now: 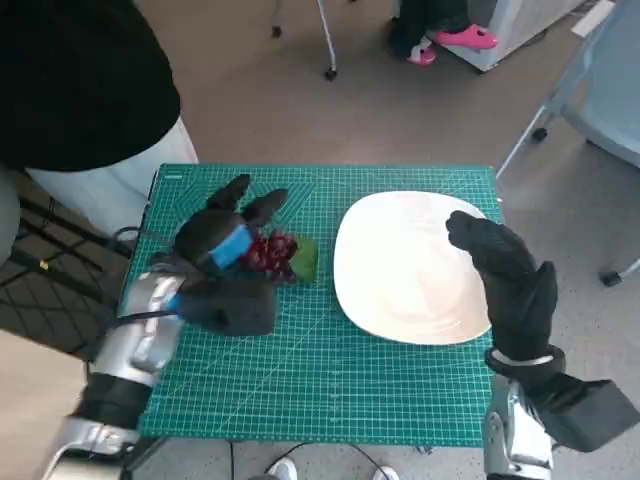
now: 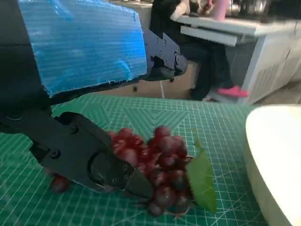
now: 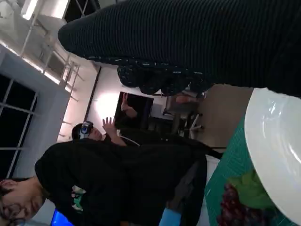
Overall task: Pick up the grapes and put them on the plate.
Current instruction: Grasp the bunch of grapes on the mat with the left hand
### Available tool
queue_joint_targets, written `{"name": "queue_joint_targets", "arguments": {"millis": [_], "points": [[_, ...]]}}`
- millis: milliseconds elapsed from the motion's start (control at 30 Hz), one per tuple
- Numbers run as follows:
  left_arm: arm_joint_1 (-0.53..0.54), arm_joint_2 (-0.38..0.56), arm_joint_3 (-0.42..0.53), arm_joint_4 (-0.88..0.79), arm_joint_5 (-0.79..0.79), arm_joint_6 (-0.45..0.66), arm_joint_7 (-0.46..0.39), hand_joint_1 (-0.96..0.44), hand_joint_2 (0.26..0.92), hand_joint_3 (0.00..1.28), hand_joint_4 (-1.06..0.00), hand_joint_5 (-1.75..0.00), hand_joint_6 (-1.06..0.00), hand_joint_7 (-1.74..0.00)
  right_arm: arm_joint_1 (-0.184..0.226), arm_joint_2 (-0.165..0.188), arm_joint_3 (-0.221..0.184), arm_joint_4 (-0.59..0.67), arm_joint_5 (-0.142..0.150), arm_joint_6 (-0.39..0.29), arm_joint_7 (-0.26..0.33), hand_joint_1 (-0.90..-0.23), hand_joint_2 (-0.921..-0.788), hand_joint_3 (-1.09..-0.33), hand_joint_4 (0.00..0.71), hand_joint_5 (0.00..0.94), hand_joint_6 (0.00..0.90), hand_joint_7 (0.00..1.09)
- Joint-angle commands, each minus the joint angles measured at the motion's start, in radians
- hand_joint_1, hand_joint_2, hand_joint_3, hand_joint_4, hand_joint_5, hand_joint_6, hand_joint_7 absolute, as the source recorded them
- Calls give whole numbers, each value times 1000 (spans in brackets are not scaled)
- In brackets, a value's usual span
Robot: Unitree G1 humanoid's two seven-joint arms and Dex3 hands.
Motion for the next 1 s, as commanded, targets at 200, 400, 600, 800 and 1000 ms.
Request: {"name": "queue_joint_targets", "arguments": {"millis": [200,400,600,800,1000], "points": [[-84,-29,-81,115,-24,63,-49,-370,717,1,1,1,-184,-2,23,-11,-12,9,6,11,16,-596,-921,-892,543,0,174,514],[-136,-50,-116,196,-39,112,-104,-297,715,0,1,1,-180,0,26,-13,-16,7,7,13,18,-596,-921,-891,543,1,177,514],[-196,-79,-153,307,-45,188,-161,-282,717,1,1,1,-170,0,32,-13,-18,0,7,14,16,-596,-921,-890,543,0,179,514],[-248,-105,-181,430,-53,238,-181,-292,718,1,1,1,-161,0,40,-14,-20,-8,7,17,15,-600,-921,-886,543,0,183,516],[-288,-123,-197,543,-69,248,-163,-302,719,1,1,1,-155,0,45,-15,-21,-16,5,20,12,-604,-921,-883,542,0,186,518]]}}
